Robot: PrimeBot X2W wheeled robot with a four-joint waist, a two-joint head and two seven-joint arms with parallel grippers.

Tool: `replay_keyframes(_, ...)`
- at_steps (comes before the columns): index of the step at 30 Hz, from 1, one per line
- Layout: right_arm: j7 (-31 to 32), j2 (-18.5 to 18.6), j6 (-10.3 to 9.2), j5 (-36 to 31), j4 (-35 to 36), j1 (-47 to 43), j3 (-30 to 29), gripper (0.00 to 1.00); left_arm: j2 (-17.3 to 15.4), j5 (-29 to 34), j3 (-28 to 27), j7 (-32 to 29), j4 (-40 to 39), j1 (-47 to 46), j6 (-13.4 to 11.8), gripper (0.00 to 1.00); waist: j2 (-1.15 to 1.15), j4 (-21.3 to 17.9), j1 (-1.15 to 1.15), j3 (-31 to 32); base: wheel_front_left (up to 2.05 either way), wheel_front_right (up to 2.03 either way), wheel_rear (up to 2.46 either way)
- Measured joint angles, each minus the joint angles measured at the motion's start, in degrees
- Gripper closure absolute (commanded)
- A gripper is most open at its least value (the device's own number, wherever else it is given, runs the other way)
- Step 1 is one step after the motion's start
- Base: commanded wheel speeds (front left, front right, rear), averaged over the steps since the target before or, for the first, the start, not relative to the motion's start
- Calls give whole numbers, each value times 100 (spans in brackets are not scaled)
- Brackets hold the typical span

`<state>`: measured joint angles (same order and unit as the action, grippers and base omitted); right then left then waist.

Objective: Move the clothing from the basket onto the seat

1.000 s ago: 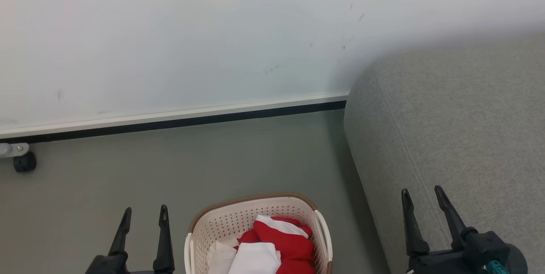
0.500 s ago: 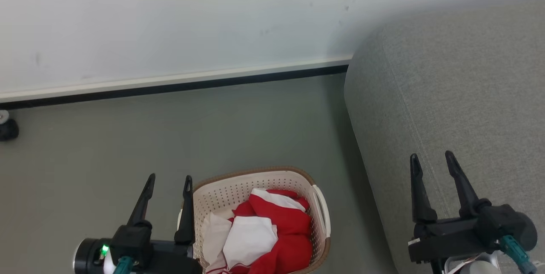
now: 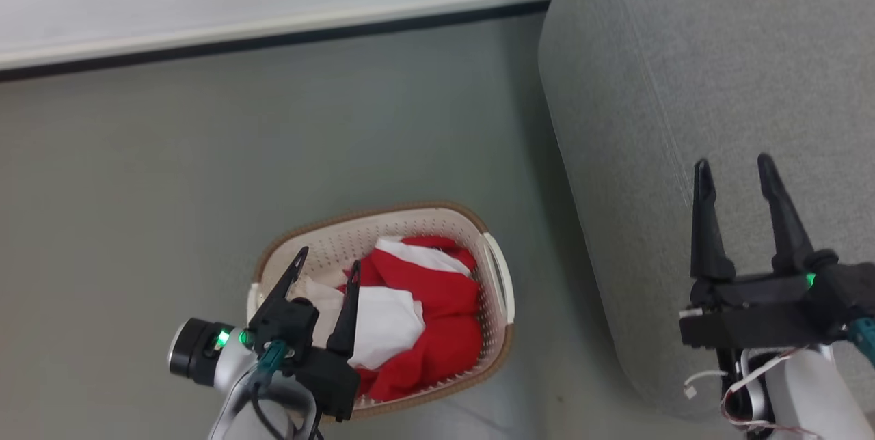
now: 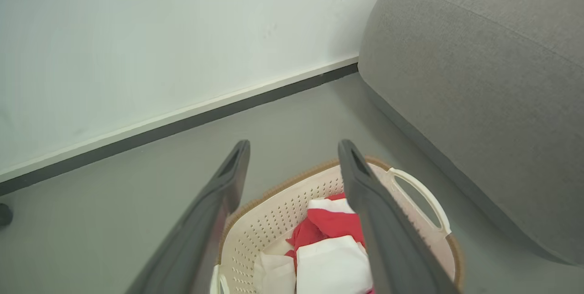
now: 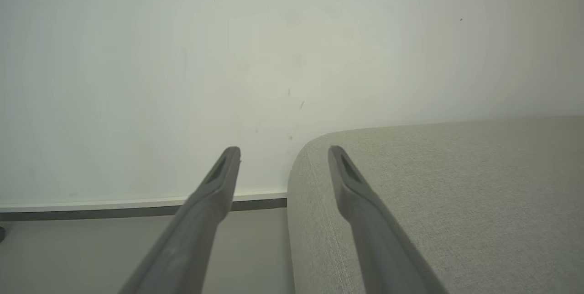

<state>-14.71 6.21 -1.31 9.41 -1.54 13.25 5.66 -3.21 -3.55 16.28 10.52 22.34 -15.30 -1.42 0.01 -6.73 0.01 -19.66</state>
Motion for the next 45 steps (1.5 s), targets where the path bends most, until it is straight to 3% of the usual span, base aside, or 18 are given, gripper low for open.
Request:
replay_keyframes(23,-1,13,32,-7,839,1229,3,0,26,394,330,-615,1884,-1921,-60,0,1,-589,0,-1946,0,0,0)
replay_keyframes(34,-2,-33,68,-49,1200,1728,57,0,34,424,283,-636,2297,-2788,-144,0,1,-709,0,-2904,0,0,0)
replay_keyframes(45,-2,-82,90,-90,1073,1941,100,0,32,413,53,-426,2893,-3251,-319,0,0,-811,-1,-3604,0,0,0)
